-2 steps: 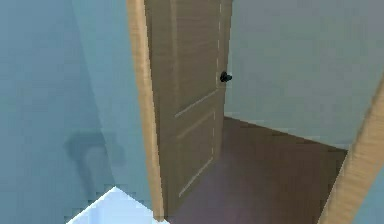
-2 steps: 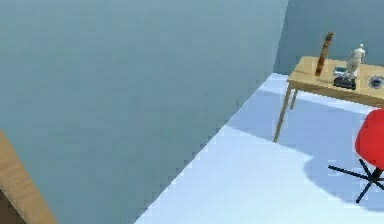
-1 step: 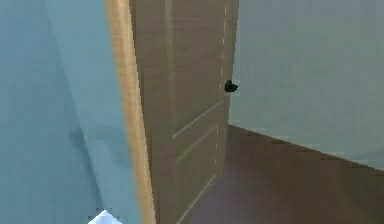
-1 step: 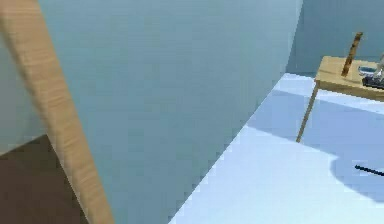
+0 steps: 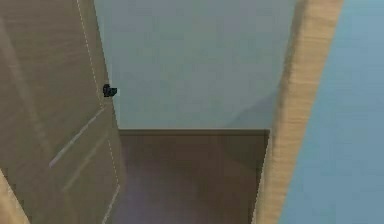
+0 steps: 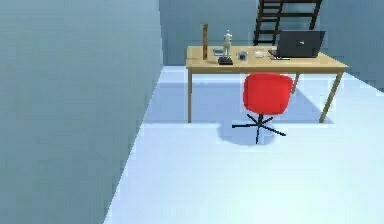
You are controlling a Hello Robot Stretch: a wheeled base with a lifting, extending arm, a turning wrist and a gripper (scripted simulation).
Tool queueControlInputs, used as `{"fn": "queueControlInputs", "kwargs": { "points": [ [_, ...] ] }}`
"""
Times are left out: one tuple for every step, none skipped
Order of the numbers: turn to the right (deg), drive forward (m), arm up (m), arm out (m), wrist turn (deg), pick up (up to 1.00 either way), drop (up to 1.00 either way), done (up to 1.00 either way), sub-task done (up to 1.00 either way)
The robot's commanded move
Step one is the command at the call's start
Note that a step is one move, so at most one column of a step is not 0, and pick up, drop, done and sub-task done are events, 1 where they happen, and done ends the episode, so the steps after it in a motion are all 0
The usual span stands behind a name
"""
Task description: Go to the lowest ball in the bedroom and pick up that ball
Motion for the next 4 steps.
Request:
{"fn": "queueControlInputs", "kwargs": {
  "points": [
    [0.0, 0.75, 0.00, 0.00, 0.0, 0.00, 0.00, 0.00, 0.00],
    [0.0, 0.30, 0.00, 0.00, 0.0, 0.00, 0.00, 0.00, 0.00],
    [45.0, 0.00, 0.00, 0.00, 0.0, 0.00, 0.00, 0.00, 0.00],
    [42.0, 0.00, 0.00, 0.00, 0.0, 0.00, 0.00, 0.00, 0.00]
  ]
}}
